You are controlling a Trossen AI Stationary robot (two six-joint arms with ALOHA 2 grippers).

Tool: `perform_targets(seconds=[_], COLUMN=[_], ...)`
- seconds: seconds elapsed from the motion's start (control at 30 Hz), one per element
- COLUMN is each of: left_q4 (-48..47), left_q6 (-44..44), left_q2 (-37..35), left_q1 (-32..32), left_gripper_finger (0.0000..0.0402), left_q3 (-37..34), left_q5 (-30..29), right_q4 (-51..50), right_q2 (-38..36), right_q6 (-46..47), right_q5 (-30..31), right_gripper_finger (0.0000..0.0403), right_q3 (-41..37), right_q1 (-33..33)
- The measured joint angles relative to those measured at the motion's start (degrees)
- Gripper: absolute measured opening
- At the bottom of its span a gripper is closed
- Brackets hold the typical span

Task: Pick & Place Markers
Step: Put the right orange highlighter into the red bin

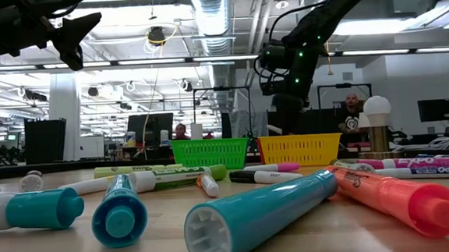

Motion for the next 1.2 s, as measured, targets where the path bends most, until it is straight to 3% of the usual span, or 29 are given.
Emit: perform_targets(seconds=[0.77,1.2], left_q4=[0.02,0.16], left_q6=[-0.02,-0.02], left_q2=[0.00,0.01], left_q1=[0.00,-0.01], left_gripper_finger=[0.0177,0.0177], left_q3=[0.00,0.00], left_q5=[0.00,0.00], right_q4=[-1.19,0.36], right_q2=[0.00,3.87], right_q6=[0.10,3.50], right_q5=[-1.59,-0.26], right_gripper_finger=[0.0045,0.0045], right_q3=[0.00,0.00], right_q1=[-1.90,-2.27])
